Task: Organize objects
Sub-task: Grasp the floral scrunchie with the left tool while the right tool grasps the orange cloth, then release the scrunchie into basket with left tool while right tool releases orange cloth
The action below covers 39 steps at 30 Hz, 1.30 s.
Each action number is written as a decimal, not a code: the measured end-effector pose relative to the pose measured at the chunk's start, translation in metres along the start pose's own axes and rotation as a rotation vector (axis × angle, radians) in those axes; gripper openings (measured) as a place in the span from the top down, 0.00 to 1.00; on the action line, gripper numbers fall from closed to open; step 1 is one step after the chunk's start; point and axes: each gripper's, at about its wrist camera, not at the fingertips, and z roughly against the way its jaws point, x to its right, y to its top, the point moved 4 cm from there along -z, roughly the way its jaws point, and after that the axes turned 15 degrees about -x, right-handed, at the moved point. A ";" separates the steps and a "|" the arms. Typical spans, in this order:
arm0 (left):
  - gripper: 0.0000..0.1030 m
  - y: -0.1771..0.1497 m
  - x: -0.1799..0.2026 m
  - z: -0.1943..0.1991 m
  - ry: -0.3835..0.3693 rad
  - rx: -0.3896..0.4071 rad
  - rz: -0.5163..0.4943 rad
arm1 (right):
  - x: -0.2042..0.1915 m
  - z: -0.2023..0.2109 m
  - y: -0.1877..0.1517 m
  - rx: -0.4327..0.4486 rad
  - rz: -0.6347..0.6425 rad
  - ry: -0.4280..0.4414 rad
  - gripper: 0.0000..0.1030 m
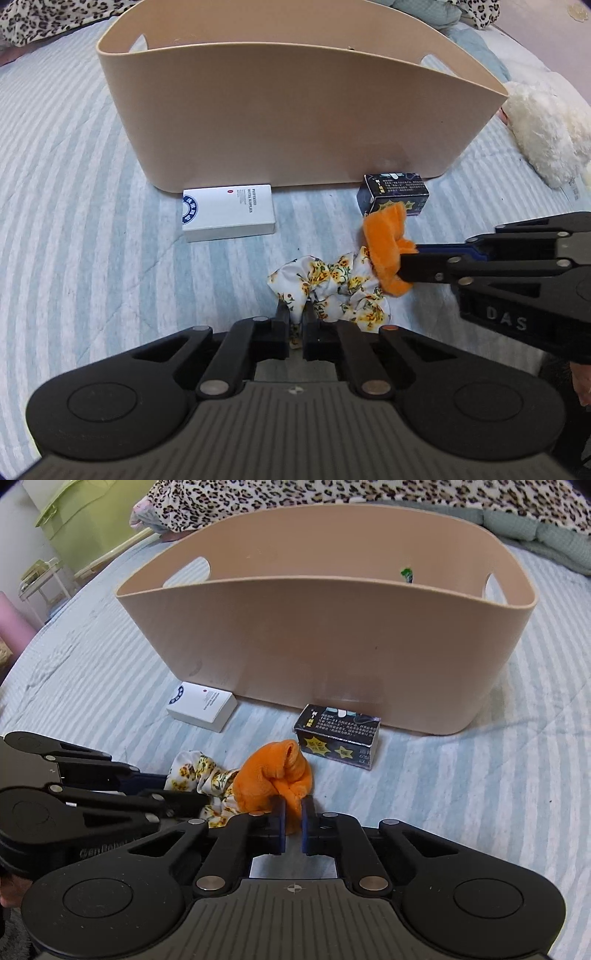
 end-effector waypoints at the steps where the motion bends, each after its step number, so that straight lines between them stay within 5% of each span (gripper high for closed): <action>1: 0.94 0.000 0.000 0.000 0.003 0.002 0.006 | 0.001 0.002 0.000 0.007 0.000 -0.006 0.94; 24: 0.95 -0.004 0.002 0.085 0.010 0.213 0.014 | 0.012 0.102 -0.001 0.238 0.007 -0.023 0.94; 39: 0.95 0.061 -0.009 0.152 0.121 0.408 0.021 | 0.039 0.134 0.053 0.387 -0.050 -0.086 0.94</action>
